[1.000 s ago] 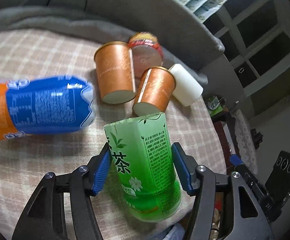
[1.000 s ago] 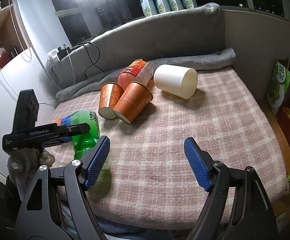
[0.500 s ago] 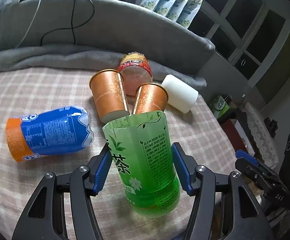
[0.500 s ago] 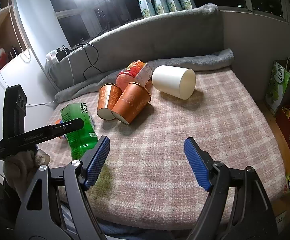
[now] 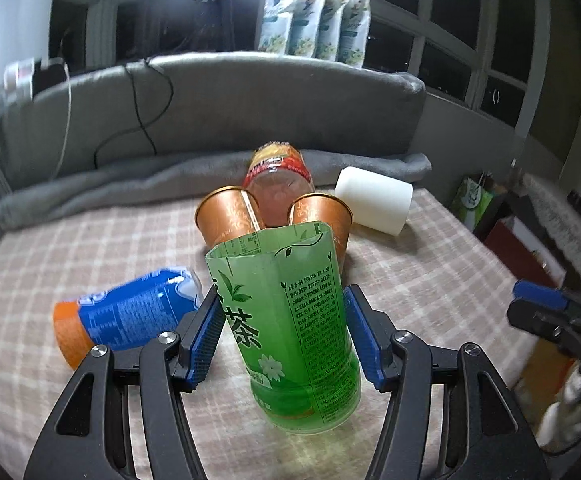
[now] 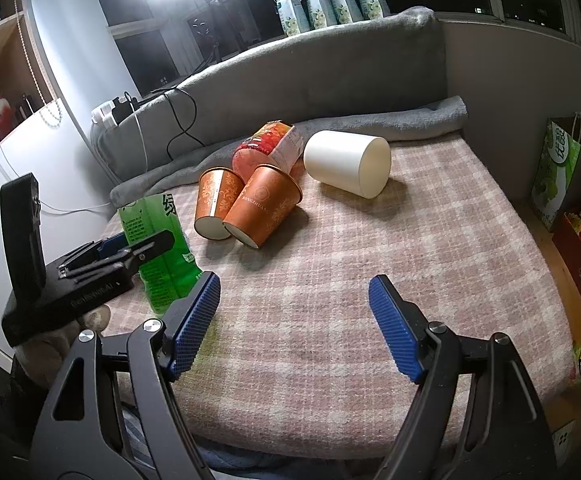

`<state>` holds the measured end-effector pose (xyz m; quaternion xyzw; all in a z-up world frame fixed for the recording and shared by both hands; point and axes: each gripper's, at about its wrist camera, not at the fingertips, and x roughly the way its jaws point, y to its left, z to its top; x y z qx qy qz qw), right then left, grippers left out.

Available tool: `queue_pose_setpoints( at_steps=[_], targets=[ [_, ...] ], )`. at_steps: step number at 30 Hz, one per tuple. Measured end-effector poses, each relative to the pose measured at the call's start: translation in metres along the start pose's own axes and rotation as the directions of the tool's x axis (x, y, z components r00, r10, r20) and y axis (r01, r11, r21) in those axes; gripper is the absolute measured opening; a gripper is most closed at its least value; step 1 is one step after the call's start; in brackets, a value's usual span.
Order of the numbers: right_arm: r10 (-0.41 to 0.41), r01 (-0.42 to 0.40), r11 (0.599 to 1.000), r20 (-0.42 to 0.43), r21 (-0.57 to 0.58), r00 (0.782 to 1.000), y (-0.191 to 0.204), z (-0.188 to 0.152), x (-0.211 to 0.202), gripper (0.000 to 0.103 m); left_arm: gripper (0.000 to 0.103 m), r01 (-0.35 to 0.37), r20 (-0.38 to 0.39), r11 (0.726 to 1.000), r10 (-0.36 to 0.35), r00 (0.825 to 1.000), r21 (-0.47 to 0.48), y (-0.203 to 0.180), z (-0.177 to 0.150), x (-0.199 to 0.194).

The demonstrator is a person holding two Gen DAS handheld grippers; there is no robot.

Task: Flip cup upright
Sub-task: 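Rotate the green bottle upright with the left gripper, cap end down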

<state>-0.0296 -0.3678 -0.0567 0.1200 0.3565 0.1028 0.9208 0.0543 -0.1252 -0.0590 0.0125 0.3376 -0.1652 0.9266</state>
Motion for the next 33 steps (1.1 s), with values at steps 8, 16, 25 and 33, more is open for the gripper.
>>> queue_pose_setpoints(
  at_steps=[8,16,25,33],
  targets=[
    [0.003,-0.003,1.0,0.005,0.011,1.0,-0.001,-0.001,-0.003,0.079,0.059,-0.027,0.029,0.997,0.025,0.999,0.075,-0.013,-0.014,-0.001],
    [0.012,-0.012,1.0,0.008,0.019,1.0,0.0,0.0,-0.004,0.079,0.059,-0.038,0.054,0.992,0.031,0.998,0.118,-0.022,-0.024,-0.01],
    [0.018,-0.018,1.0,0.009,0.015,1.0,0.003,-0.001,-0.006,0.079,0.064,0.02,0.005,0.996,-0.021,1.0,0.082,-0.02,-0.032,-0.014],
    [0.029,-0.029,1.0,0.015,-0.012,0.999,0.009,-0.003,-0.008,0.08,0.069,0.06,-0.012,0.998,-0.059,0.998,0.033,-0.013,-0.035,-0.024]
  ],
)
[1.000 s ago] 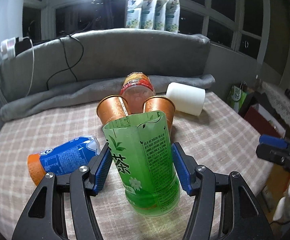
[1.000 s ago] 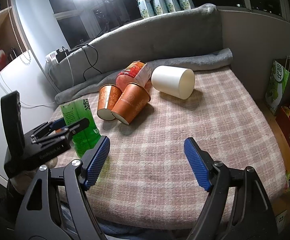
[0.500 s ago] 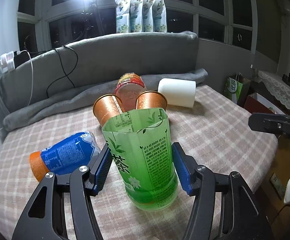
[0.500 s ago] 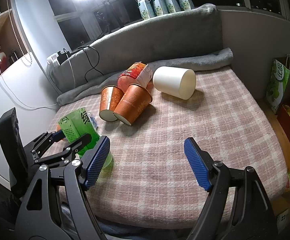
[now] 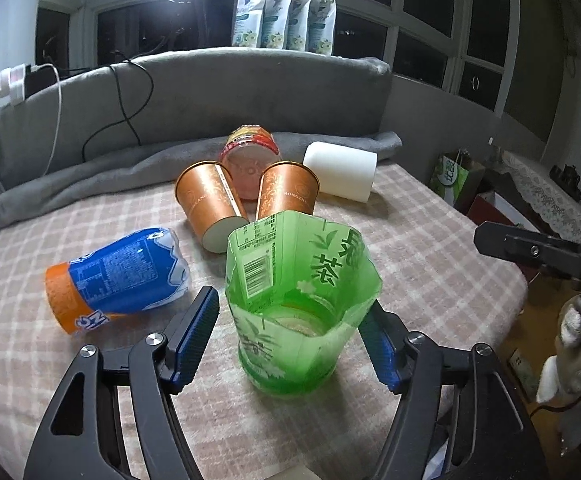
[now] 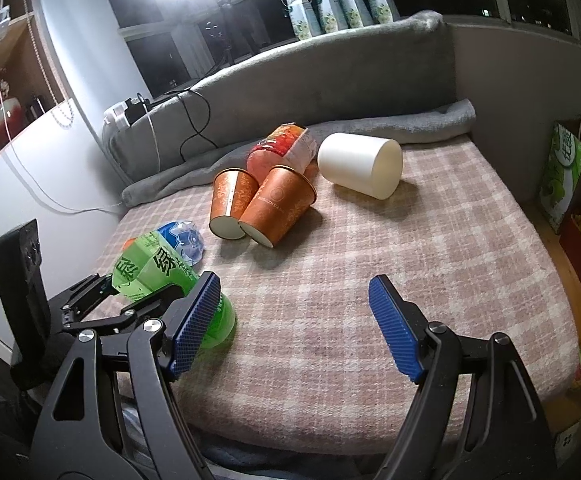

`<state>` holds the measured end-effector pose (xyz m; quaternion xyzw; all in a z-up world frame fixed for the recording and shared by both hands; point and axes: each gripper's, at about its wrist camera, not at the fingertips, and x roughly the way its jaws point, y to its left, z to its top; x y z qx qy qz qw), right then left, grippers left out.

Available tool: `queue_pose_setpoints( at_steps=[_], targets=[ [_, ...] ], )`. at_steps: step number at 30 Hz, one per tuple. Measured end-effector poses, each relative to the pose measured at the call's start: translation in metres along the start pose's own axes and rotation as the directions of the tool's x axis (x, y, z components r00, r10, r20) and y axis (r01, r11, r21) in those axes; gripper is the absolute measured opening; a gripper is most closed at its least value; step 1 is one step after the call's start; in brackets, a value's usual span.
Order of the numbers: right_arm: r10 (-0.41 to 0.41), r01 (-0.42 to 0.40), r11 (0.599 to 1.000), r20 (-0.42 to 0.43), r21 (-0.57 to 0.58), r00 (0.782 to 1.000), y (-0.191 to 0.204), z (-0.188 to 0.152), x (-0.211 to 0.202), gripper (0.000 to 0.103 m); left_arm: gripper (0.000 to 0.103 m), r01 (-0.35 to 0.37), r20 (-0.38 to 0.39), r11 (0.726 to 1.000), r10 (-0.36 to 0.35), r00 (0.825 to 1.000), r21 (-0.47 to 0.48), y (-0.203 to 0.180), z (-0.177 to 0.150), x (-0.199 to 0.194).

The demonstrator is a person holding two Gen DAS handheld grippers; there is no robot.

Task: Flip cup upright
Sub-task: 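Rotate the green bottle upright with the left gripper, cap end down, then lower the green bottle onto the table and open the left gripper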

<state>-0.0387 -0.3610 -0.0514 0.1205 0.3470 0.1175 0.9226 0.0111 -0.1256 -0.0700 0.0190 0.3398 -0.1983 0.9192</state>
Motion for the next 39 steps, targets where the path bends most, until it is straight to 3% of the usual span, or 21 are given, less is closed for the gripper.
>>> queue_pose_setpoints(
  at_steps=[6,21,25,27,31,36,39],
  targets=[
    [0.008,-0.007,0.999,0.037,-0.032,0.999,0.009,0.0,-0.002,0.087,0.074,0.012,0.019,1.0,-0.012,1.0,-0.011,0.002,-0.004,-0.016],
    [-0.082,0.104,0.986,0.16,-0.133,0.984,0.034,0.001,-0.012,0.094,0.078,-0.036,0.132,0.999,0.04,0.99,-0.037,0.018,-0.013,-0.062],
    [-0.114,0.145,0.979,0.206,-0.145,0.972,0.039,0.0,-0.017,0.095,0.082,-0.092,0.23,0.993,0.107,0.967,-0.076,0.029,-0.012,-0.086],
    [-0.117,0.15,0.979,0.223,-0.141,0.968,0.04,0.001,-0.02,0.099,0.082,-0.137,0.284,0.985,0.161,0.945,-0.103,0.034,-0.01,-0.098],
    [-0.132,0.173,0.975,0.259,-0.141,0.957,0.044,0.001,-0.023,0.103,0.083,-0.181,0.334,0.972,0.221,0.916,-0.149,0.045,-0.005,-0.11],
    [-0.161,0.21,0.967,0.294,-0.145,0.942,0.05,0.002,-0.025,0.103,0.083,-0.202,0.35,0.961,0.259,0.9,-0.19,0.054,-0.004,-0.117],
    [-0.179,0.234,0.961,0.316,-0.148,0.932,0.052,0.002,-0.027,0.103,0.094,-0.213,0.356,0.956,0.273,0.893,-0.199,0.057,-0.003,-0.117]
  ],
)
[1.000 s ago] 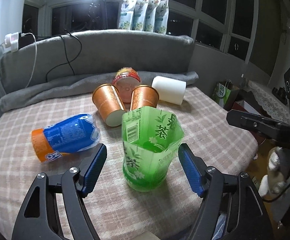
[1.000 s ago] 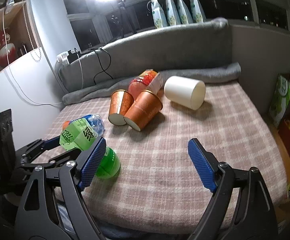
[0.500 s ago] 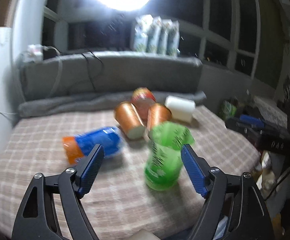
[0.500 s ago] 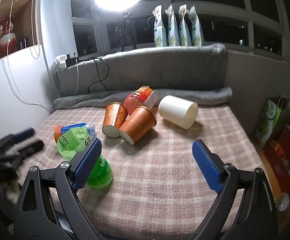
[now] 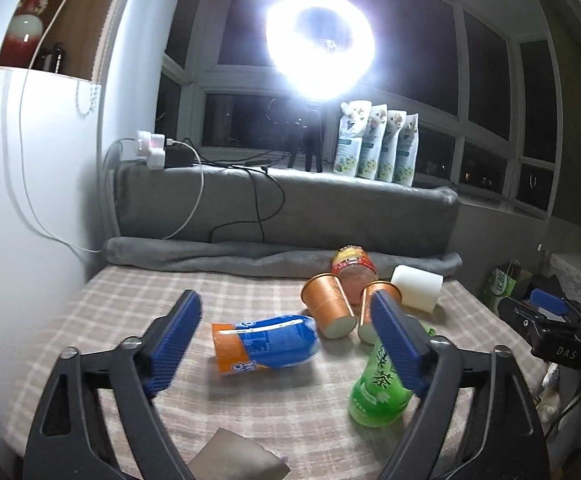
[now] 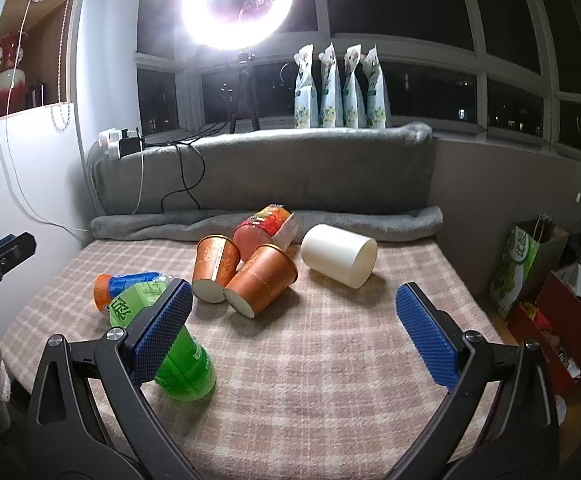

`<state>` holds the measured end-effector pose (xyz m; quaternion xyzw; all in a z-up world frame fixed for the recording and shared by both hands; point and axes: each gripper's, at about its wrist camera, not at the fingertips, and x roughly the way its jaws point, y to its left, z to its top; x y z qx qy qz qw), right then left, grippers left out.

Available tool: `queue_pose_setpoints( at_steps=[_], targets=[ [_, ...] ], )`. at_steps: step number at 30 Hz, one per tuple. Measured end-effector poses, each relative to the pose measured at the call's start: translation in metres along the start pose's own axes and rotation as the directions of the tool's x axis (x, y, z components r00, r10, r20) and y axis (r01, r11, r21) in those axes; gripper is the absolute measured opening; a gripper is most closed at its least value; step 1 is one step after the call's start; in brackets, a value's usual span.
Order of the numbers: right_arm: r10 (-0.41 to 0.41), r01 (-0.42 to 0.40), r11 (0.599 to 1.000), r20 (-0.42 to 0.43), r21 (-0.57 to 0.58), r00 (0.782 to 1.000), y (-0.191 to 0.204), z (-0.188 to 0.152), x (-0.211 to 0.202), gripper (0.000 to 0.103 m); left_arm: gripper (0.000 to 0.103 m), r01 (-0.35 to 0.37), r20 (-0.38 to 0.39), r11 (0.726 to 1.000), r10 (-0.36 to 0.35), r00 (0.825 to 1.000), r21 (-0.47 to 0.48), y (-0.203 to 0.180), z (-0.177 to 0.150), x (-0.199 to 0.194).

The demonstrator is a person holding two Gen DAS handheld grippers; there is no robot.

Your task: Flip cup upright

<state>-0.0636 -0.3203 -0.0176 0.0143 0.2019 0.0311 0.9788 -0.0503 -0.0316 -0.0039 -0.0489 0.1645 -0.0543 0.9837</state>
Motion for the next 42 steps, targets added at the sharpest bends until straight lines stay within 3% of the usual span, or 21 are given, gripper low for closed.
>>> queue_pose_setpoints(
  at_steps=[7,42],
  targets=[
    [-0.031,0.031,0.999,0.016,-0.013,0.999,0.0023,0.0003,-0.0014,0.103,0.102,-0.021,0.028,1.0,0.021,0.999,0.016,-0.0023,-0.0006,-0.0041],
    [-0.033,0.033,0.999,0.014,-0.018,0.999,0.0034,0.0004,0.0024,0.103,0.102,-0.018,0.016,1.0,0.018,1.0,0.021,-0.0024,-0.0019,0.001]
  ],
)
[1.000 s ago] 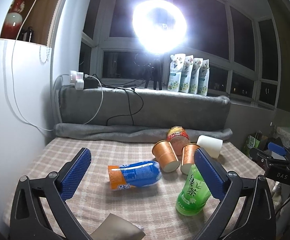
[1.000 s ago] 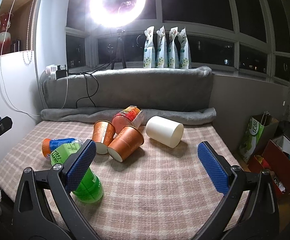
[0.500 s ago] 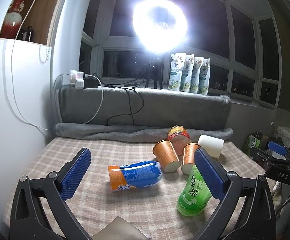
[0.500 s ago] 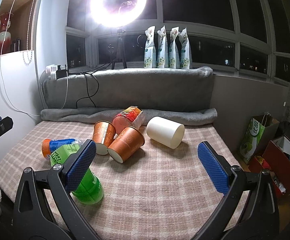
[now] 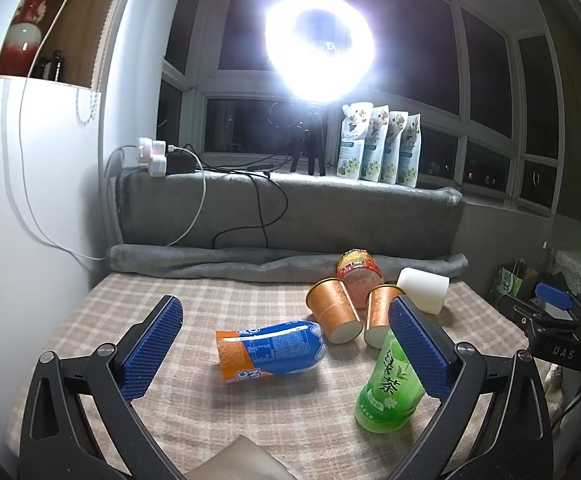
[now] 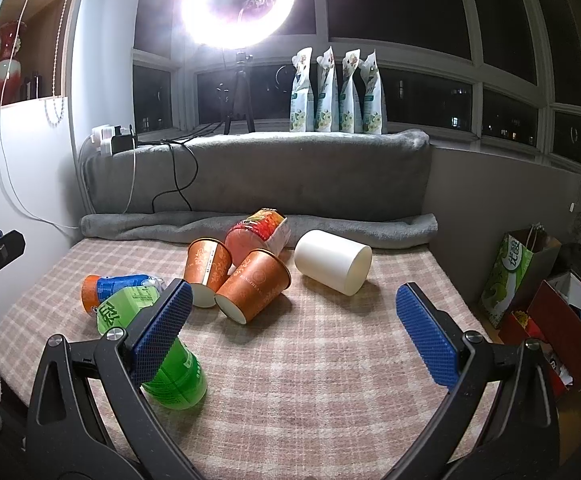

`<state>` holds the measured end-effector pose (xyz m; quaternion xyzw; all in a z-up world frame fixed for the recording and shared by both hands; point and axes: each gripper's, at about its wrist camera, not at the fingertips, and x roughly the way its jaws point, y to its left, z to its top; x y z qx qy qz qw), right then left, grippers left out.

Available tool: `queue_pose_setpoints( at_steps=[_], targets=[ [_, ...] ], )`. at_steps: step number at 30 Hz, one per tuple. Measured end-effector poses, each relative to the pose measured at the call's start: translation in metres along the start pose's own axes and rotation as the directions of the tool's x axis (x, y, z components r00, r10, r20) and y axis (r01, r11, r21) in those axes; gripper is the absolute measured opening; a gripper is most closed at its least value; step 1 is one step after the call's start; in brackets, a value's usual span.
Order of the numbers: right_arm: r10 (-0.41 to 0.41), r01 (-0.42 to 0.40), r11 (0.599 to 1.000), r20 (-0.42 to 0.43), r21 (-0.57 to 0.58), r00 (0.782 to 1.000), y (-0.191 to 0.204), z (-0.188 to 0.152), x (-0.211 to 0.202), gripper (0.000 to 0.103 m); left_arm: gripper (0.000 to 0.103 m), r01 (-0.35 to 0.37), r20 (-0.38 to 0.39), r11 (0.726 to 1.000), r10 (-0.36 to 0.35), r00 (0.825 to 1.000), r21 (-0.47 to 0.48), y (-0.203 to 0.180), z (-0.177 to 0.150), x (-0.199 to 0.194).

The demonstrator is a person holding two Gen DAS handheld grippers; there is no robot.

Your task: Flip cup upright

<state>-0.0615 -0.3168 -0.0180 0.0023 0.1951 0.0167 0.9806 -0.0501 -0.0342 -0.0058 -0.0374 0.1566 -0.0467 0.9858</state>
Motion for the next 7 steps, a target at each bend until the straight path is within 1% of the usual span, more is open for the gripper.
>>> queue_pose_setpoints(
  at_steps=[7],
  targets=[
    [0.011,-0.011,1.0,-0.015,-0.005,1.0,0.0019,-0.0014,0.0014,0.103,0.102,-0.018,0.011,1.0,0.018,1.0,-0.003,0.0033,-0.0005,0.0019]
  ],
)
